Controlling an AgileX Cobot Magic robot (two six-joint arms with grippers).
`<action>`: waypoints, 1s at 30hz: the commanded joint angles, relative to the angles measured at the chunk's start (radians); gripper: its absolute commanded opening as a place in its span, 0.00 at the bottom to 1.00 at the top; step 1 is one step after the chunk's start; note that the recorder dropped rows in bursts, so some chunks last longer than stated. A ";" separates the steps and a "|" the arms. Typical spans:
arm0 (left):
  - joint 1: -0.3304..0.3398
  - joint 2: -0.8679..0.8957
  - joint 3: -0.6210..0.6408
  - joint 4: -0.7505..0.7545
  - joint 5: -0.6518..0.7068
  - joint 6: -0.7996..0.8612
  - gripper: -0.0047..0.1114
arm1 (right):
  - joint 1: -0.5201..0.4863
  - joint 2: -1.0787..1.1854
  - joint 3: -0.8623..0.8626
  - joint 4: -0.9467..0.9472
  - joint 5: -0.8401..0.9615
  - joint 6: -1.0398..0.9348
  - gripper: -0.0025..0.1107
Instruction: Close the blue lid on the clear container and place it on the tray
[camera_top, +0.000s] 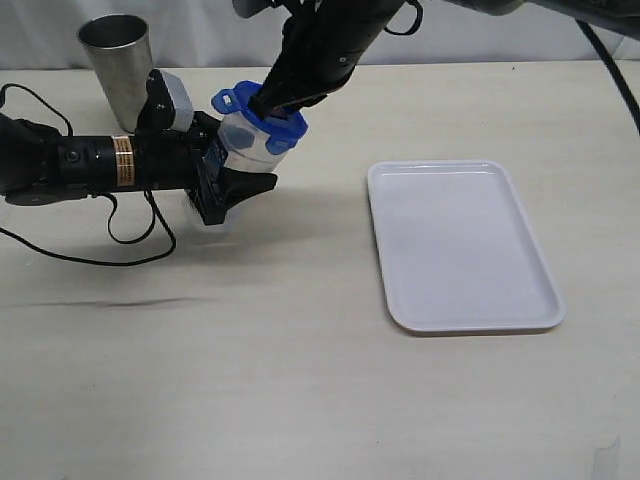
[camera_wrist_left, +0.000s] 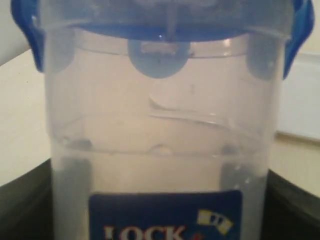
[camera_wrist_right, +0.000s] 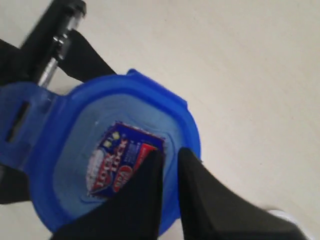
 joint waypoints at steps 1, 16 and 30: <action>-0.007 -0.020 -0.007 -0.032 -0.020 -0.005 0.04 | 0.002 -0.033 -0.054 0.101 0.026 0.023 0.26; -0.007 -0.020 -0.007 -0.032 -0.021 -0.003 0.04 | 0.086 0.015 -0.101 0.065 0.084 0.237 0.42; -0.007 -0.020 -0.007 -0.031 -0.021 -0.003 0.04 | 0.113 0.032 -0.101 -0.150 0.138 0.393 0.42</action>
